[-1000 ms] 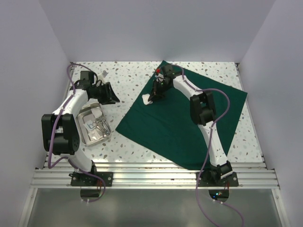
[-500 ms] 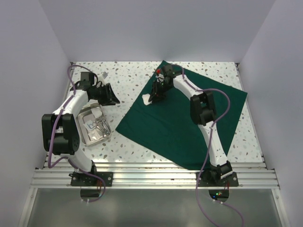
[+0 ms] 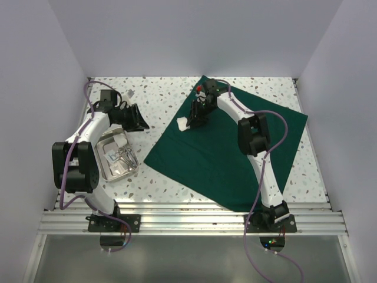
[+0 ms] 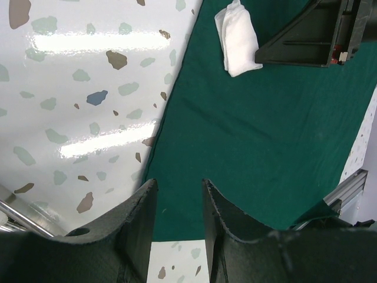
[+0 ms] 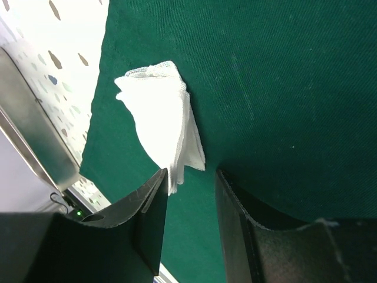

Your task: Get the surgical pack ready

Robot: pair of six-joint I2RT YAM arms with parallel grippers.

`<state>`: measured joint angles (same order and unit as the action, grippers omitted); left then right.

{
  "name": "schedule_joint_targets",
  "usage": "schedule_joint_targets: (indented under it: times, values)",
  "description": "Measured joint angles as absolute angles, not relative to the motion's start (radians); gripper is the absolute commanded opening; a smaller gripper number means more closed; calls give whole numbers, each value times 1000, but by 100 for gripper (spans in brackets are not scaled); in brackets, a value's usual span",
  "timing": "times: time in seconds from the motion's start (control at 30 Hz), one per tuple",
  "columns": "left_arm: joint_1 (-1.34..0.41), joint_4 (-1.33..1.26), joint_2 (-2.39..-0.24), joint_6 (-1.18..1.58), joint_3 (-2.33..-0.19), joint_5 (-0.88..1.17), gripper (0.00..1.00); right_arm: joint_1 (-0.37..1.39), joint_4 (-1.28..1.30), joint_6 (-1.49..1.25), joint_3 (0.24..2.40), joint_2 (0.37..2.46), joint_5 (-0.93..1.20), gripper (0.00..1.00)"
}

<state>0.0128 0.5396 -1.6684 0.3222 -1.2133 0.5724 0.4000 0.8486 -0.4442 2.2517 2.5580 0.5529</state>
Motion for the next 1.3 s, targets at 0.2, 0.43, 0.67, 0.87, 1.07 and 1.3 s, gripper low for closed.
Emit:
schedule_joint_targets:
  times: [0.2,0.43,0.67,0.87,1.07,1.3]
  values:
    - [13,539,-1668,323,-1213,572,40,402,849,-445,2257,2558,554,42]
    - [13,540,-1668,322,-1213,572,40,410,846,-448,2259,2564,565,42]
    - [13,540,-1668,322,-1213,572,40,414,846,-451,2279,2577,568,41]
    - [13,540,-1668,322,-1213,572,40,417,842,-457,2291,2586,572,40]
    - [13,540,-1668,322,-1213,572,40,418,829,-475,2296,2595,579,39]
    - [13,540,-1668,322,-1213,572,40,419,822,-481,2302,2599,578,34]
